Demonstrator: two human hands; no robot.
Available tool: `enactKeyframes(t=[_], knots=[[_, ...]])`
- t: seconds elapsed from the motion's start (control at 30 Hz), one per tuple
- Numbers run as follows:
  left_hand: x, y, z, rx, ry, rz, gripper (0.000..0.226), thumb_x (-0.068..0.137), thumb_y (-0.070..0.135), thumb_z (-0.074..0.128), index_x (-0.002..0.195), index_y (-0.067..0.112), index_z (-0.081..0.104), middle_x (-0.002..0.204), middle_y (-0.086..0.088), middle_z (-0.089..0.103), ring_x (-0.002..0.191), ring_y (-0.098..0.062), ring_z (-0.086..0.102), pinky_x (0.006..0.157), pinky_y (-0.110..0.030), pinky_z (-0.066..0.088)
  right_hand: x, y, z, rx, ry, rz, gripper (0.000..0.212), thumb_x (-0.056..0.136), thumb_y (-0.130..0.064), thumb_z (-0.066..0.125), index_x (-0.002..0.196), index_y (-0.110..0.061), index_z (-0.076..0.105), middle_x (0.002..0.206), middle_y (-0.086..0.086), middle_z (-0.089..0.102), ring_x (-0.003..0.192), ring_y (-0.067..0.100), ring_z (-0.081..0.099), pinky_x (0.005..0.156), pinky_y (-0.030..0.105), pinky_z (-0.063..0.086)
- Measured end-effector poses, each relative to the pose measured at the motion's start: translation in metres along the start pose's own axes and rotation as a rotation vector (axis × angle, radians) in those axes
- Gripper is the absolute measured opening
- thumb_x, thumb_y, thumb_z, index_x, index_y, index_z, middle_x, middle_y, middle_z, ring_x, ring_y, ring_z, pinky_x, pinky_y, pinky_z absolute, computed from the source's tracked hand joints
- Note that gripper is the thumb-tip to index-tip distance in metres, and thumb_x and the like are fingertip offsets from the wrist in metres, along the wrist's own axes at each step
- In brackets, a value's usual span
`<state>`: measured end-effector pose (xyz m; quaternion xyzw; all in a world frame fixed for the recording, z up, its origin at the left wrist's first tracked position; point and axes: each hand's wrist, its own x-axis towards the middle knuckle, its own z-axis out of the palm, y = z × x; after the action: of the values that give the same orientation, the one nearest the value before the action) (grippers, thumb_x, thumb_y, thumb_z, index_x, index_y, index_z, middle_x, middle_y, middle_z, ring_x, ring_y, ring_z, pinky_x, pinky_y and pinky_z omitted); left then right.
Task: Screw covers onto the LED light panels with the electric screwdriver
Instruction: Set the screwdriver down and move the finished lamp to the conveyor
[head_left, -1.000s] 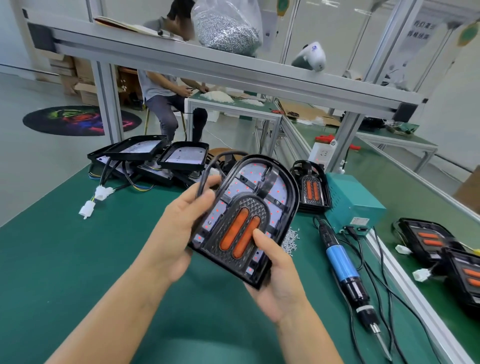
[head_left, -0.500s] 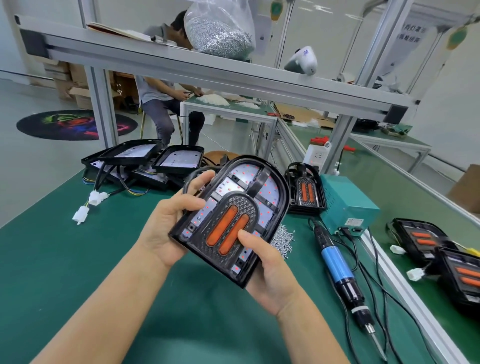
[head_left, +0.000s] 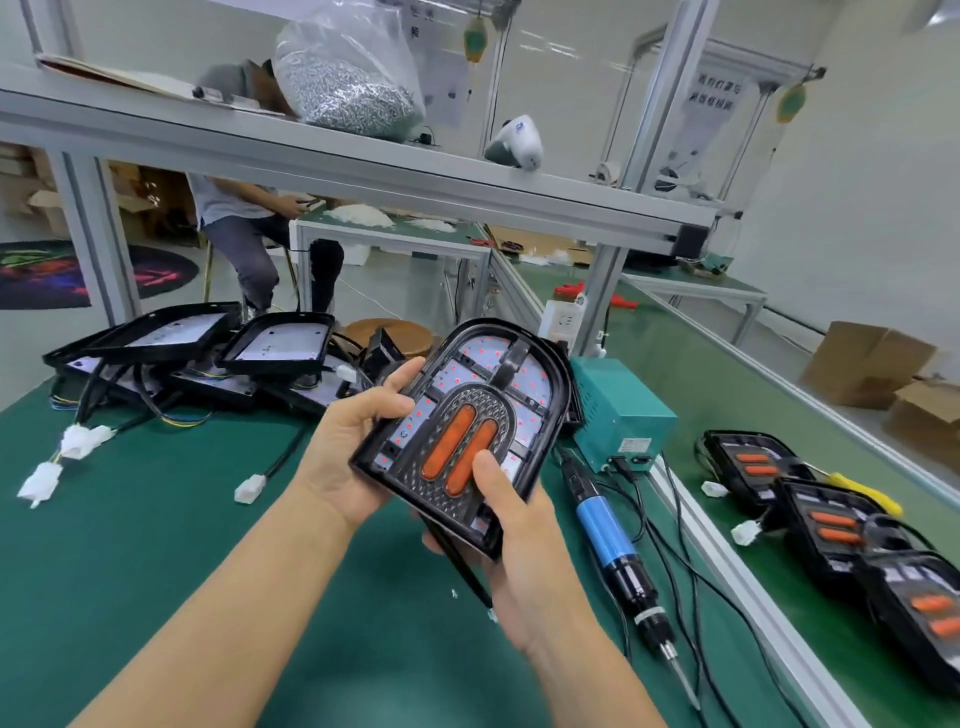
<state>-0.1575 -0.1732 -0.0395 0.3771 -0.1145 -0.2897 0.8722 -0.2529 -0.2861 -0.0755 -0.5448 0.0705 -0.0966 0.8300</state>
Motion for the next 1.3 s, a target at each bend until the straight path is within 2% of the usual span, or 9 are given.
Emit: enactKeyframes(t=[0.17, 0.3, 0.37, 0.6, 0.87, 1.0, 1.13, 1.23, 1.3], knots=[[0.023, -0.021, 0.021, 0.077, -0.013, -0.073, 0.068, 0.073, 0.009, 0.053, 0.140, 0.003, 0.042, 0.131, -0.019, 0.052, 0.105, -0.031, 0.051, 0.100, -0.045, 0.040, -0.004, -0.018, -0.029, 0.014, 0.107, -0.024, 0.047, 0.081, -0.034, 0.066, 0.122, -0.013, 0.059, 0.104, 0.016, 0.074, 0.081, 0.035, 0.071, 0.057, 0.034, 0.057], [0.039, -0.046, 0.043, 0.352, -0.014, -0.036, 0.028, 0.090, 0.020, 0.054, 0.114, 0.008, 0.061, 0.106, -0.010, 0.065, 0.082, -0.020, 0.062, 0.071, -0.031, 0.050, -0.007, -0.034, -0.059, 0.009, 0.201, -0.056, 0.036, 0.093, -0.026, 0.059, 0.124, -0.008, 0.058, 0.101, 0.017, 0.074, 0.072, 0.032, 0.071, 0.056, 0.034, 0.058], [0.046, -0.061, 0.057, 0.439, -0.045, 0.009, 0.021, 0.095, 0.023, 0.050, 0.104, 0.013, 0.065, 0.092, -0.005, 0.070, 0.071, -0.015, 0.064, 0.060, -0.024, 0.052, -0.007, -0.042, -0.075, 0.005, 0.249, -0.085, 0.035, 0.093, -0.025, 0.059, 0.123, -0.007, 0.058, 0.100, 0.018, 0.074, 0.070, 0.031, 0.071, 0.055, 0.033, 0.058], [0.075, -0.121, 0.110, 0.386, -0.088, -0.034, 0.017, 0.098, 0.014, 0.048, 0.099, 0.017, 0.065, 0.082, 0.003, 0.072, 0.067, -0.012, 0.064, 0.067, -0.031, 0.052, -0.011, -0.072, -0.139, -0.013, 0.415, -0.161, 0.029, 0.094, -0.024, 0.059, 0.121, -0.013, 0.061, 0.096, 0.012, 0.076, 0.068, 0.027, 0.072, 0.053, 0.032, 0.058], [0.127, -0.170, 0.163, 0.475, -0.125, -0.104, 0.025, 0.100, 0.013, 0.044, 0.117, 0.015, 0.063, 0.107, -0.006, 0.069, 0.082, -0.017, 0.063, 0.068, -0.030, 0.055, 0.001, -0.101, -0.209, -0.015, 0.558, -0.139, 0.035, 0.100, -0.025, 0.053, 0.132, -0.013, 0.049, 0.112, 0.017, 0.071, 0.096, 0.043, 0.069, 0.054, 0.033, 0.056], [0.155, -0.188, 0.187, 0.520, -0.087, -0.104, 0.019, 0.099, 0.013, 0.045, 0.095, 0.010, 0.064, 0.091, -0.008, 0.067, 0.071, -0.017, 0.059, 0.069, -0.029, 0.052, 0.017, -0.119, -0.238, -0.006, 0.621, -0.128, 0.034, 0.100, -0.024, 0.054, 0.132, -0.013, 0.049, 0.114, 0.017, 0.070, 0.096, 0.041, 0.069, 0.055, 0.034, 0.057], [0.178, -0.204, 0.202, 0.558, -0.092, -0.144, 0.039, 0.098, 0.018, 0.048, 0.135, 0.004, 0.045, 0.131, -0.015, 0.056, 0.113, -0.026, 0.056, 0.103, -0.044, 0.043, 0.036, -0.134, -0.261, 0.035, 0.689, -0.135, 0.033, 0.101, -0.023, 0.053, 0.130, -0.009, 0.050, 0.103, 0.015, 0.071, 0.075, 0.032, 0.073, 0.053, 0.033, 0.057], [0.187, -0.219, 0.205, 0.563, -0.186, -0.167, 0.037, 0.098, 0.013, 0.047, 0.135, 0.012, 0.042, 0.133, -0.007, 0.055, 0.120, -0.020, 0.053, 0.095, -0.031, 0.044, 0.051, -0.141, -0.279, 0.068, 0.776, -0.149, 0.036, 0.101, -0.021, 0.053, 0.134, -0.007, 0.047, 0.112, 0.017, 0.067, 0.082, 0.030, 0.070, 0.050, 0.032, 0.056], [0.192, -0.228, 0.206, 0.586, -0.245, -0.176, 0.040, 0.097, 0.009, 0.047, 0.135, 0.017, 0.041, 0.137, -0.002, 0.052, 0.123, -0.017, 0.050, 0.097, -0.031, 0.040, 0.059, -0.143, -0.289, 0.093, 0.824, -0.142, 0.038, 0.101, -0.020, 0.053, 0.136, -0.006, 0.045, 0.120, 0.019, 0.064, 0.089, 0.034, 0.069, 0.051, 0.032, 0.055]])
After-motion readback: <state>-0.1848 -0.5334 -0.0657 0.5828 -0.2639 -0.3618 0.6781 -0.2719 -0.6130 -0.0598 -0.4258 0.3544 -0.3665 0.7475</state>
